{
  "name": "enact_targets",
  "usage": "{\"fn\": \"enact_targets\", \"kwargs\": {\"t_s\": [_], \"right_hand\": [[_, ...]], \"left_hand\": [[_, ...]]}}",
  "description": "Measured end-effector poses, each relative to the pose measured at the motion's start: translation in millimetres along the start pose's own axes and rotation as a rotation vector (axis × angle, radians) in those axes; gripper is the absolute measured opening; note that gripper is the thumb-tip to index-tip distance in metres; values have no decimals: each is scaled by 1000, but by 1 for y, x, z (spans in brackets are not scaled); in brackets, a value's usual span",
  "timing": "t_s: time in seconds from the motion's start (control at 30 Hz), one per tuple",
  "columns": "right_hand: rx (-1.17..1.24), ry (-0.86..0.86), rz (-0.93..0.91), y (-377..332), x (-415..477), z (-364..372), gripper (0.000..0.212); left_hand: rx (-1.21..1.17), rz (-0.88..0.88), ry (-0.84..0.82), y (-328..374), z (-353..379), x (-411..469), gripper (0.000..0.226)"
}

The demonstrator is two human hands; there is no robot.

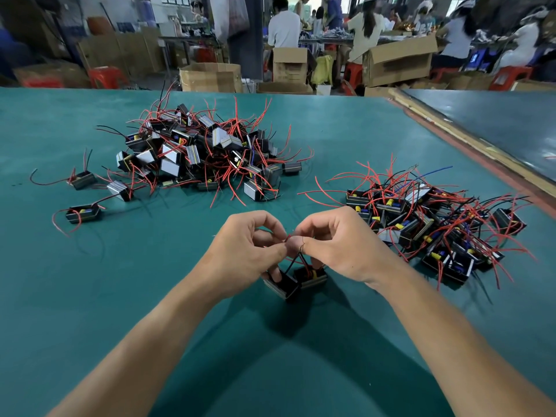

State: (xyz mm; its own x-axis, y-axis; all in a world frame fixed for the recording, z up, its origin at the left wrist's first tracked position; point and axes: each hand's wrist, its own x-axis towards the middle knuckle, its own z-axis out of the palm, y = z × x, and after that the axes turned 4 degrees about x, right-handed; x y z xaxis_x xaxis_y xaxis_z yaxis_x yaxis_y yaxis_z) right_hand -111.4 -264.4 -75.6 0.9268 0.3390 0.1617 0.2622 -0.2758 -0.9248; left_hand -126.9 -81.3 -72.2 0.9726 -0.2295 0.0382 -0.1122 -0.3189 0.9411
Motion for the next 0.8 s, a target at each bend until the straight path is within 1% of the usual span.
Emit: {"fn": "enact_targets", "kwargs": {"t_s": [0.23, 0.37, 0.53, 0.6, 0.73, 0.8], "right_hand": [[49, 23, 59, 1, 0, 0, 12], [46, 12, 44, 0, 0, -2, 9], [60, 34, -15, -3, -1, -2, 21], [54, 34, -39, -3, -1, -3, 19], [50, 14, -66, -4, -2, -4, 7], [59, 5, -75, -4, -3, -4, 8]], "left_hand": [[8, 11, -4, -1, 1, 0, 20], [-2, 2, 13, -2, 3, 1, 15], [7, 12, 14, -2, 4, 1, 8], [-11, 13, 14, -2, 4, 0, 8], [-73, -19, 28, -1, 3, 0, 11], [-100, -27, 41, 0, 3, 0, 11]]}}
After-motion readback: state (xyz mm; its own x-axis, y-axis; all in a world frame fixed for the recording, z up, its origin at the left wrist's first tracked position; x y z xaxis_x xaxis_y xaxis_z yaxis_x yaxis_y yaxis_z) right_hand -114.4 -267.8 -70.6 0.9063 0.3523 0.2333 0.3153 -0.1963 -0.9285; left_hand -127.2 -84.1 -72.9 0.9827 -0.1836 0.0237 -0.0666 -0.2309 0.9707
